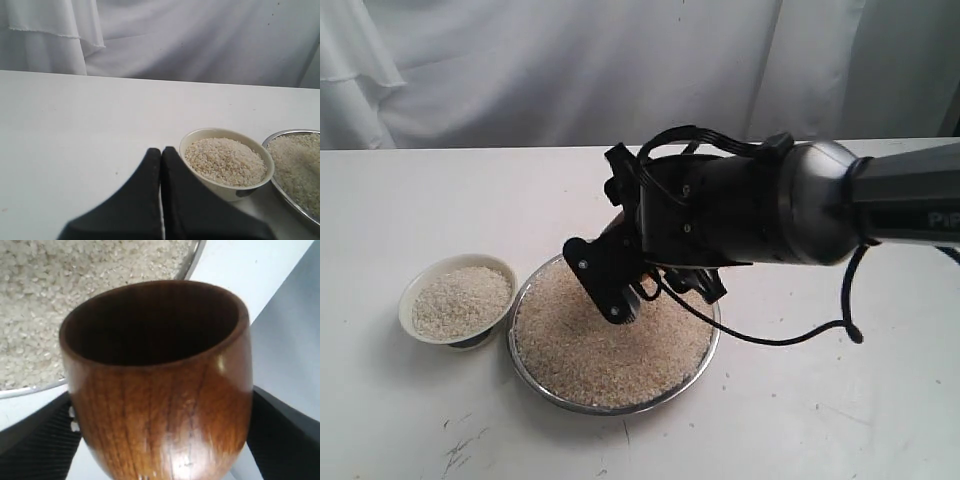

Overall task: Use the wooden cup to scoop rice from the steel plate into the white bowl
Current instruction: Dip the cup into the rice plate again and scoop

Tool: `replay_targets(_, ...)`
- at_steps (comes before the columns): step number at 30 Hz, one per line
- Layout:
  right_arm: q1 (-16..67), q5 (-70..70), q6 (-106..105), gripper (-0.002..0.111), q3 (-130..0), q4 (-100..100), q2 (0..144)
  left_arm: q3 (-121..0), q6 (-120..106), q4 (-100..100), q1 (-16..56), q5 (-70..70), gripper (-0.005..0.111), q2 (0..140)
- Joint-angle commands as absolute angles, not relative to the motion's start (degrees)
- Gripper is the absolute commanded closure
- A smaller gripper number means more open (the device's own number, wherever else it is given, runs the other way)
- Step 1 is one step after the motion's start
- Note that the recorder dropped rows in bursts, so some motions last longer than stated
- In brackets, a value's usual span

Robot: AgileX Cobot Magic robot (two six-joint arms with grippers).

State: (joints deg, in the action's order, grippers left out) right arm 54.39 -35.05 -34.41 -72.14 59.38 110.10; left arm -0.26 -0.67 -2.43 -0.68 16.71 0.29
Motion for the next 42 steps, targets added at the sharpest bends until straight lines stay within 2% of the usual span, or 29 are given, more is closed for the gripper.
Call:
replay_targets(1,53.4,-26.0,-34.4,0.108,-71.2,65.2,111.8,0.0,-0.5,-2.5,-0.6,16.3,0.107,0.0)
replay_targets(8,53.0,-26.8,-19.1,0.108,-78.1,87.0,120.0,0.0,-0.5,-2.5,-0.6,16.3,0.107,0.0)
replay_targets(19,53.5,-22.9,-24.2,0.108,-79.8,87.5,125.6,0.0,-0.5,-2.5,-0.6,16.3,0.107,0.0)
replay_targets(22,54.4,-17.3,-24.2,0.108,-79.8,85.2,125.4,0.0,-0.5,-2.5,-0.6,16.3,0.107,0.0)
replay_targets(29,55.2,-16.3,-27.4,0.108,-79.8,79.0,125.6,0.0,-0.5,-2.5,-0.6,16.3,0.107,0.0)
replay_targets(42,54.9,-21.3,-45.6,0.108,-79.8,44.5,125.6,0.0,-0.5,-2.5,-0.6,16.3,0.107,0.0)
